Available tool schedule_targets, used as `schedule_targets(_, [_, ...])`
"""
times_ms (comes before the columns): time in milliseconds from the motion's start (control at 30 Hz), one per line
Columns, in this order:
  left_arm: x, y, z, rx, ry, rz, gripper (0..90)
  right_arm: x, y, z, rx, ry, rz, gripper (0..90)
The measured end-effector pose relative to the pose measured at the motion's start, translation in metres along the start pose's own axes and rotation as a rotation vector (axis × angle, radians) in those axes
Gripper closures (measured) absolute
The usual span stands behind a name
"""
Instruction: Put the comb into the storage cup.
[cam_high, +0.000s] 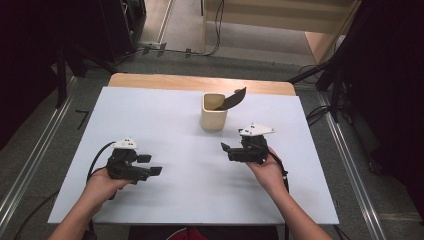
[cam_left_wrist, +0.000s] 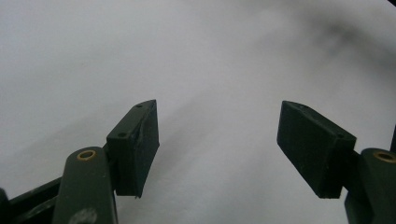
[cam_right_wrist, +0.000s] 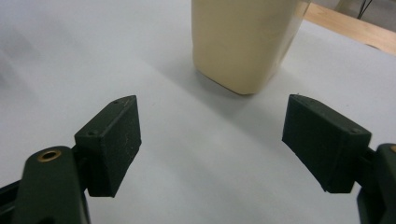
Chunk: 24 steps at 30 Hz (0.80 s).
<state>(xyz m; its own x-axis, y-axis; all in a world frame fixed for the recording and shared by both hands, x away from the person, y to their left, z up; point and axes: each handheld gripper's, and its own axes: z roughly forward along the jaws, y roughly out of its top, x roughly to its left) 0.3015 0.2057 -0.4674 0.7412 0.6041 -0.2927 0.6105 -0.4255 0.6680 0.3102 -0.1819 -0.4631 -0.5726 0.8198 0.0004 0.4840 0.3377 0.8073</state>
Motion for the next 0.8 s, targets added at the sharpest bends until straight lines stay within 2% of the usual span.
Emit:
schedule_targets(300, [-0.001,0.0,0.0,-0.001,-0.001,0.005,30.8,0.0,-0.011,-0.012,0.025,-0.024,-0.085,17.6])
schedule_targets(633, [-0.001,-0.003,-0.003,-0.003,-0.007,0.005,30.8,-0.004,-0.021,-0.03,0.023,0.001,-0.13,17.7])
schedule_targets(800, [-0.001,-0.005,-0.006,-0.007,-0.007,0.005,30.8,-0.007,-0.026,-0.04,0.017,-0.002,-0.142,17.7])
